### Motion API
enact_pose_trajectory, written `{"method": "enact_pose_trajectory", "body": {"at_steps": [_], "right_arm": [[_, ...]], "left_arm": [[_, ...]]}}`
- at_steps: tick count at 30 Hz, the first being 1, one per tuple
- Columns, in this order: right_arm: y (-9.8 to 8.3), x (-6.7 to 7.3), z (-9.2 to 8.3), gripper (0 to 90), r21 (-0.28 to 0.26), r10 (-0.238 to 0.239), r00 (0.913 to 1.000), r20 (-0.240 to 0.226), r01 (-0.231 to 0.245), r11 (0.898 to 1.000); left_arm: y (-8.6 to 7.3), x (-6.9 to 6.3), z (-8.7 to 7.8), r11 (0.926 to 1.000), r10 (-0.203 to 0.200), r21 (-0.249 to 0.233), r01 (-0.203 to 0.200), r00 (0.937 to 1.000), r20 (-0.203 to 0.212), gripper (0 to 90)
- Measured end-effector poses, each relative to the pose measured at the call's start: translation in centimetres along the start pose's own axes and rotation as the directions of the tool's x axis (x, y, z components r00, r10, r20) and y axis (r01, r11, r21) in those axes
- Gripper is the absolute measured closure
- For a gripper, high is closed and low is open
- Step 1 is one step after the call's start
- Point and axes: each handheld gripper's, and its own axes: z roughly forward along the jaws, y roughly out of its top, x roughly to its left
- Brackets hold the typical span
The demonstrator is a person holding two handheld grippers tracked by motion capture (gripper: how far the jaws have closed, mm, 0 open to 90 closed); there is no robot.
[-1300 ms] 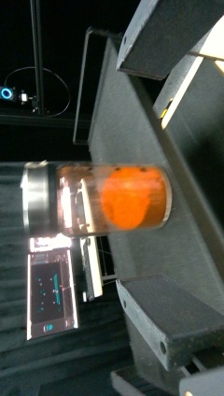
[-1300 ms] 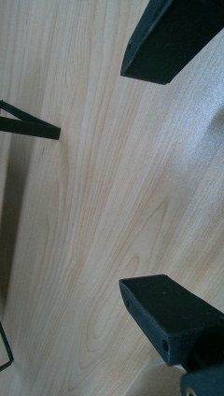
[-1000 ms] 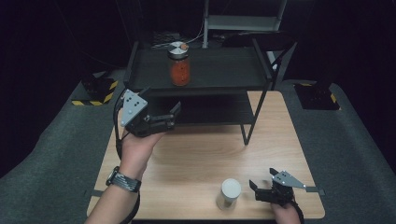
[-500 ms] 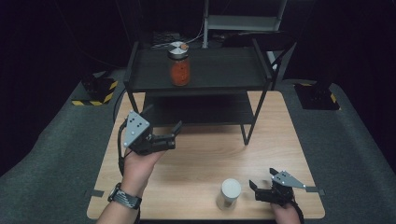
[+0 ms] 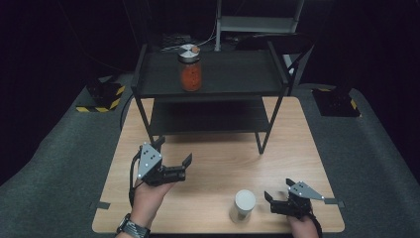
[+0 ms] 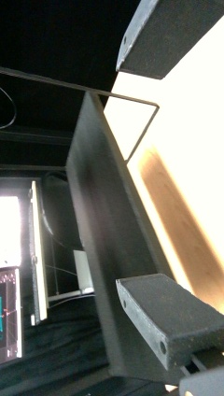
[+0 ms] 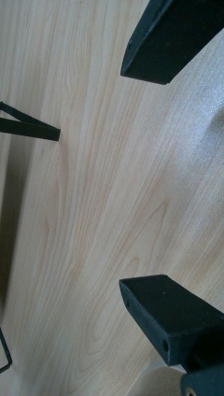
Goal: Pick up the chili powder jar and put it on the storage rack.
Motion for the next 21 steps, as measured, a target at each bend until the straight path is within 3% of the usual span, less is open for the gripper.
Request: {"method": "enact_pose_trajectory", "body": {"at_steps": [2, 13, 21], "right_arm": [[0.0, 0.0, 0.0, 0.7, 0.0, -0.003, 1.0, 0.001, 0.003, 1.0], [0.0, 0.3, 0.0, 0.7, 0.003, -0.008, 0.9999, 0.01, 0.008, 1.0], [0.0, 0.4, 0.0, 0.7, 0.002, -0.012, 0.9998, 0.013, 0.012, 1.0]], "left_arm": [[-1.4, 0.1, 0.0, 0.9995, -0.024, 0.02, 0.024, 0.9997, 0.004, 0.3], [-6.0, 0.5, -0.1, 0.9916, -0.068, 0.111, 0.067, 0.9977, 0.006, 0.4], [-8.0, 0.3, -0.4, 0.9858, -0.06, 0.157, 0.06, 0.9982, 0.0, 0.3]]}}
